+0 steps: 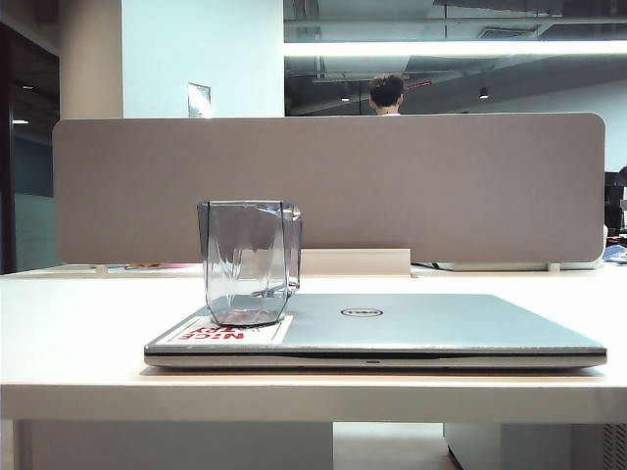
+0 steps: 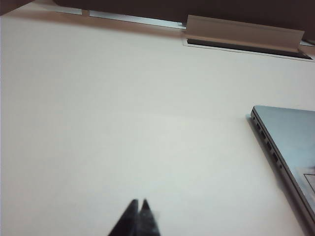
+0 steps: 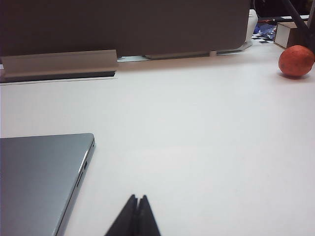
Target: Pick up the water cup and place it on the side of the laptop away from you.
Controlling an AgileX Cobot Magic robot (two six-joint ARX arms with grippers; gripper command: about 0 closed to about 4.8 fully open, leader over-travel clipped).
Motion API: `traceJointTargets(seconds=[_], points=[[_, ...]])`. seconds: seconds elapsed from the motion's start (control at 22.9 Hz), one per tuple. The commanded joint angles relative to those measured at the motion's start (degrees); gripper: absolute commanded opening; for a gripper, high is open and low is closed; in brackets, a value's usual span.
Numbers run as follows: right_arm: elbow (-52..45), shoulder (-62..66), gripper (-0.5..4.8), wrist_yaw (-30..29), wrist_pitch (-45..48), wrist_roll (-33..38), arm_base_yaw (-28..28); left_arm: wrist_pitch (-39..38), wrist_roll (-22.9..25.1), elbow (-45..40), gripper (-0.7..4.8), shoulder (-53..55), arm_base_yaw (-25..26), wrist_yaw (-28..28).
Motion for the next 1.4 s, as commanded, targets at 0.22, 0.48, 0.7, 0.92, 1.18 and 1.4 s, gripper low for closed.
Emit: traceJointTargets(seconds=[0.22, 0.48, 0.7, 0.92, 1.18, 1.4], points=[[-0.3, -0.1, -0.08, 0.1, 0.8, -0.2, 0.0, -0.2, -0.2, 0.2, -0.06, 0.1, 0.0, 0.0], [-0.3, -0.1, -0.08, -0.8, 0.8, -0.1, 0.0, -0.1, -0.2, 0.2, -0.06, 0.1, 0.0, 0.0], [-0.3, -0.1, -0.06, -8.9, 0.9, 0.1, 0.0, 0.2, -0.2, 0.2, -0.06, 0.1, 0.0, 0.0], [0.2, -0.1, -0.06, -11.8, 1.0, 0.9, 0.0, 0.2, -0.2, 0.2, -0.06, 0.1, 0.0, 0.0], [5.2, 0.2, -0.06, -11.6, 0.8, 2.9, 0.0, 0.2, -0.2, 0.2, -0.06, 0.1, 0.0, 0.3], [11.7, 4.7, -0.06, -11.7, 0.8, 2.9, 0.0, 0.2, -0.2, 0.2, -0.06, 0.1, 0.0, 0.3]])
